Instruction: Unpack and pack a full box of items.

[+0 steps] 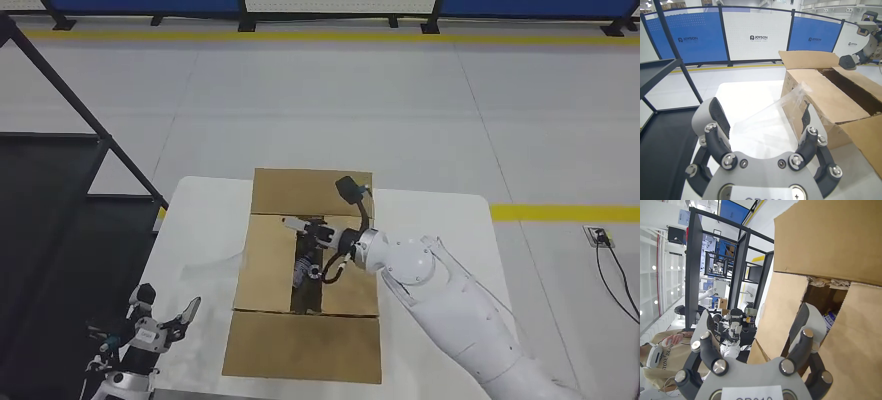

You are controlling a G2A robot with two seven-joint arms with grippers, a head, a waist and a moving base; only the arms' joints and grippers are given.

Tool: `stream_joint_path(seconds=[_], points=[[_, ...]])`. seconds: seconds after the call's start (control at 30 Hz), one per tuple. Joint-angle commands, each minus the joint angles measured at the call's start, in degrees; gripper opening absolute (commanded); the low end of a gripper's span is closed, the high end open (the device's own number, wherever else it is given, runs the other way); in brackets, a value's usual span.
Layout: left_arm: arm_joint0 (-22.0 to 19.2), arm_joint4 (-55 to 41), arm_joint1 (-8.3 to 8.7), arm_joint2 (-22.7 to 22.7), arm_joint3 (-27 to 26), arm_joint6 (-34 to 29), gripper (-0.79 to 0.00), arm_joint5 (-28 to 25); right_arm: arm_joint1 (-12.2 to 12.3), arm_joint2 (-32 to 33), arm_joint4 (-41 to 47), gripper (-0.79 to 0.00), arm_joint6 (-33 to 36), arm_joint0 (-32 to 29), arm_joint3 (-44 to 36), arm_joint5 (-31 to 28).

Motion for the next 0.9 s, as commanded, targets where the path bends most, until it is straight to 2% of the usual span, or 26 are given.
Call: stream_joint_path(seconds=[0.0,0.1,0.27,0.47,0.7,0.87], points=[[0.1,0.9,-0.09,0.6,-0.8,0.2,0.0,0.5,-0.9,-2.0,-0.4,0.0,-0.5,1.4,2.3,1.6],[0.2,1.7,-0.09,0.6,-1.5,0.0,0.0,0.3,-2.6,-4.8,0.4,0.0,0.7,3.7,7.3,1.6],[0.6,2.8,-0.19,1.2,-1.8,0.4,0.0,0.3,-5.3,-7.6,3.9,0.0,2.1,6.9,15.8,-1.8],[1.3,5.6,-0.29,2.8,-3.0,0.5,0.0,0.0,-8.2,-8.4,10.2,0.0,5.6,9.5,23.2,-10.6],[1.4,10.6,-0.45,5.8,-4.4,0.3,0.0,0.6,-9.8,-6.5,16.9,0.0,10.0,10.9,26.3,-19.4],[0.6,13.0,-0.71,8.3,-5.1,-0.4,0.0,2.0,-10.7,-5.5,19.5,0.0,12.3,12.1,26.3,-22.3]])
